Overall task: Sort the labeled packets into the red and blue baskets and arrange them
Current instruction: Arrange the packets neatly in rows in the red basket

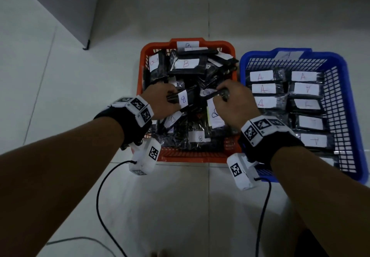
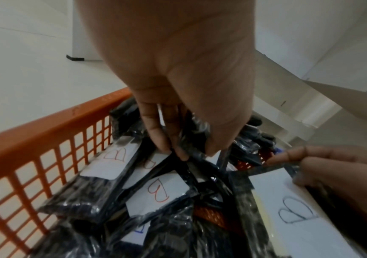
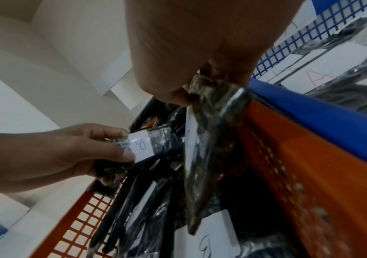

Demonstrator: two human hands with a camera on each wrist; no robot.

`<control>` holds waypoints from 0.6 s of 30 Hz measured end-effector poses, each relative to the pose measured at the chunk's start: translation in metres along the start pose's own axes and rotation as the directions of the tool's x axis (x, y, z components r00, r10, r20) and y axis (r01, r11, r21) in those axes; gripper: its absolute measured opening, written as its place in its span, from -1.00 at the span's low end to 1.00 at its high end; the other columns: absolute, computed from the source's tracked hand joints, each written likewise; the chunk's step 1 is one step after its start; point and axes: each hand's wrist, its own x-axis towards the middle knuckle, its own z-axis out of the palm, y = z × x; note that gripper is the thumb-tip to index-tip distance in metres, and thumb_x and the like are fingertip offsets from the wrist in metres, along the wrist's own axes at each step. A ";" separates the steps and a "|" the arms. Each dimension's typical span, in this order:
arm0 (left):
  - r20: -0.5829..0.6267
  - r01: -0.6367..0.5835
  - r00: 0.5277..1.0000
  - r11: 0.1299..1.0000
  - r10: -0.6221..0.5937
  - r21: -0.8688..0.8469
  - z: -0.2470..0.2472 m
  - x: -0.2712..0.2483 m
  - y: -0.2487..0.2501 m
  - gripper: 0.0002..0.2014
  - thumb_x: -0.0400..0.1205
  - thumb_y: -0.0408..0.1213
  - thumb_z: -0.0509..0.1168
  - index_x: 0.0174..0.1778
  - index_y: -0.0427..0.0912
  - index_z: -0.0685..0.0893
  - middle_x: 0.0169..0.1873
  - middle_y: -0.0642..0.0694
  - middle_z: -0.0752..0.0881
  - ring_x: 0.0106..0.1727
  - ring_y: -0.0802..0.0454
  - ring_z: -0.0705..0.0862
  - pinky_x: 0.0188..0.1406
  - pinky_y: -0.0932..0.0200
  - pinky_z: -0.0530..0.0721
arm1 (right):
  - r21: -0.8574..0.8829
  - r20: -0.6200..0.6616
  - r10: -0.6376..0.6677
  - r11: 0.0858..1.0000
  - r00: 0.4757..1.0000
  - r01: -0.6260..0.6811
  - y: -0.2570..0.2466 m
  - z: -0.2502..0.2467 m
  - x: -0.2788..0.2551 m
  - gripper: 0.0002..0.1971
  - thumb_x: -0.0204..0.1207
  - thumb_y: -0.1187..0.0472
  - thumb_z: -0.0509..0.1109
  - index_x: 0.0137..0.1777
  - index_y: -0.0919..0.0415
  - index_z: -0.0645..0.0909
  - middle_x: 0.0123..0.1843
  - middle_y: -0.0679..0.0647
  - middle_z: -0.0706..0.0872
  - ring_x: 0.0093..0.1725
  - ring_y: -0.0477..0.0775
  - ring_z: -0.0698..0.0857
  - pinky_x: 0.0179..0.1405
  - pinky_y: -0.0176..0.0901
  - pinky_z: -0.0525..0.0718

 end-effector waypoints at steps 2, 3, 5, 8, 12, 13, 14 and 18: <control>-0.083 -0.004 0.997 0.996 -0.004 -0.093 -0.006 -0.001 0.001 -0.89 0.52 -0.13 0.44 -0.18 -0.06 0.67 -0.31 0.09 0.69 -0.20 0.07 0.68 -0.13 0.17 0.63 | 0.024 0.010 -0.024 0.999 1.000 0.024 0.002 -0.001 -0.003 -0.79 0.52 0.11 0.35 0.13 0.04 0.62 0.04 0.04 0.70 -0.06 0.05 0.65 -0.09 -0.16 0.59; -0.130 0.000 0.991 0.991 -0.018 -0.137 -0.009 -0.001 0.003 -0.90 0.51 -0.12 0.45 -0.18 -0.03 0.70 -0.33 0.11 0.69 -0.23 0.11 0.68 -0.14 0.19 0.65 | 0.059 -0.005 -0.041 0.997 0.999 0.041 0.002 -0.002 -0.004 -0.80 0.51 0.13 0.36 0.12 0.03 0.63 -0.02 0.01 0.71 -0.13 0.00 0.66 -0.14 -0.19 0.60; -0.185 0.004 0.982 0.977 -0.045 -0.214 -0.016 -0.001 0.007 -0.88 0.49 -0.11 0.46 -0.12 -0.03 0.76 -0.28 0.08 0.74 -0.21 0.15 0.70 -0.19 0.24 0.68 | 0.149 -0.100 -0.048 0.987 0.994 0.063 -0.002 -0.003 -0.007 -0.82 0.50 0.19 0.36 0.08 0.04 0.66 -0.13 -0.06 0.72 -0.26 -0.09 0.65 -0.23 -0.26 0.58; -0.225 -0.017 0.973 0.957 -0.051 -0.290 -0.023 0.002 0.013 -0.85 0.46 -0.14 0.49 -0.10 -0.05 0.77 -0.24 0.00 0.80 -0.18 0.13 0.75 -0.15 0.20 0.76 | 0.278 -0.258 -0.001 0.958 0.966 0.075 -0.005 -0.006 -0.005 -0.85 0.49 0.23 0.36 0.02 0.08 0.68 -0.16 -0.10 0.71 -0.20 -0.09 0.68 -0.17 -0.26 0.61; -0.342 -0.026 0.936 0.951 -0.085 -0.309 -0.030 0.008 0.012 -0.82 0.44 -0.12 0.48 -0.16 -0.13 0.76 -0.37 0.02 0.78 -0.30 0.13 0.74 -0.22 0.34 0.72 | 0.402 -0.408 0.095 0.912 0.908 0.085 -0.006 -0.011 -0.001 -0.88 0.50 0.28 0.36 -0.01 0.15 0.69 -0.21 -0.26 0.65 -0.21 -0.39 0.63 -0.21 -0.59 0.51; -0.354 -0.005 0.926 0.934 -0.131 -0.357 -0.032 0.011 0.010 -0.81 0.42 -0.09 0.47 -0.18 -0.13 0.76 -0.37 0.01 0.79 -0.30 0.09 0.76 -0.21 0.25 0.75 | 0.437 -0.436 0.136 0.896 0.890 0.077 -0.006 -0.012 0.001 -0.87 0.51 0.29 0.36 -0.01 0.16 0.70 -0.21 -0.29 0.64 -0.22 -0.45 0.61 -0.23 -0.64 0.49; -0.364 0.013 0.914 0.907 -0.183 -0.422 -0.035 0.014 0.009 -0.78 0.40 -0.05 0.45 -0.22 -0.13 0.76 -0.37 -0.02 0.80 -0.29 0.02 0.78 -0.20 0.11 0.79 | 0.473 -0.454 0.191 0.879 0.871 0.054 -0.006 -0.013 0.004 -0.86 0.52 0.28 0.36 0.01 0.15 0.70 -0.20 -0.28 0.64 -0.23 -0.47 0.60 -0.24 -0.67 0.47; -0.438 0.008 0.804 0.744 -0.402 -0.668 -0.048 0.026 0.008 -0.77 0.37 -0.04 0.40 -0.31 -0.15 0.79 -0.40 -0.11 0.79 -0.38 -0.03 0.75 -0.31 -0.05 0.77 | 0.598 -0.488 0.411 0.800 0.770 -0.049 -0.010 -0.013 0.017 -0.82 0.51 0.23 0.37 0.06 0.08 0.73 -0.07 -0.14 0.70 -0.15 -0.27 0.61 -0.26 -0.69 0.44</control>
